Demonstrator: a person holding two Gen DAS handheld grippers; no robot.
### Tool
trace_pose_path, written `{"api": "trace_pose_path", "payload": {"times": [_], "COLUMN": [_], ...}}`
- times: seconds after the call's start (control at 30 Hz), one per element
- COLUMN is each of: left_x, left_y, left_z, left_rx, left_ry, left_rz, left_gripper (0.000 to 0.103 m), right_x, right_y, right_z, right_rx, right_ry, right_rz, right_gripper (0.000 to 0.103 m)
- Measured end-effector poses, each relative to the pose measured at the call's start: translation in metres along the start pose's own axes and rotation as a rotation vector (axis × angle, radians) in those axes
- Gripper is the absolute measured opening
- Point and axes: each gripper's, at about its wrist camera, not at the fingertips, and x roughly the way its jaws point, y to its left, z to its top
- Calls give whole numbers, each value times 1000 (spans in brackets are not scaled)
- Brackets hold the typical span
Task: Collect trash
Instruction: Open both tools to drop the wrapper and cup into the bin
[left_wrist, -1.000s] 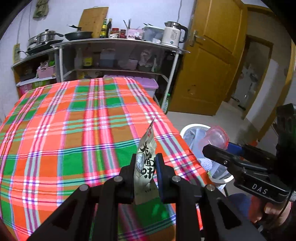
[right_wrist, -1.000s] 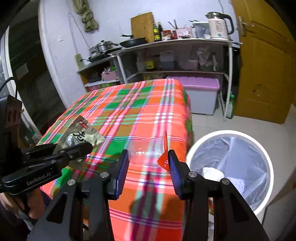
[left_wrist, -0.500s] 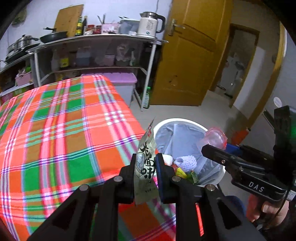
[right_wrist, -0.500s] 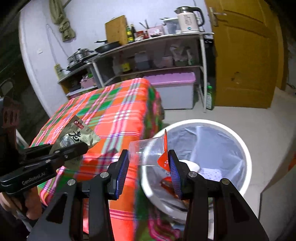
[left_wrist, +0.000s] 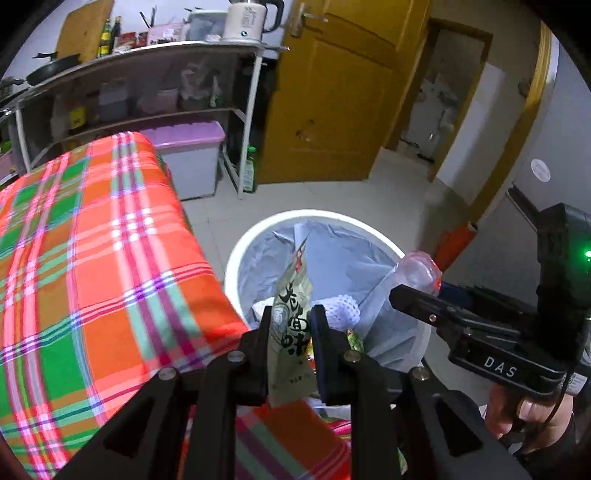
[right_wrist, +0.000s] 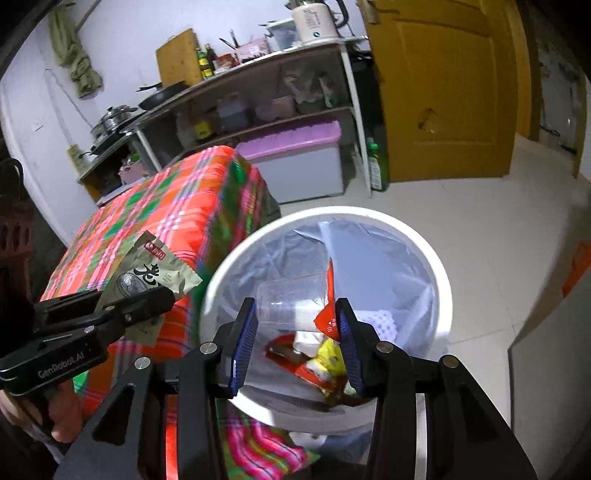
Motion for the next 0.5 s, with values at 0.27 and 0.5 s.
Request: {"api": "trace_pose_path", "payload": {"times": [0.27,0.5], "left_x": [23,36], "left_y": [-4,-5], "left_z": [4,5], "left_rx": [2,-16], "left_ry": [57,85], "left_rz": [-16,-20], "left_gripper": [20,43], "right_x": [17,24], "right_y": [-18,-26], "right_z": [-5,-8], "right_rx": [44,63], "right_ry": [55,72], "right_rz": [-20,-37], "right_gripper": [44,49]}}
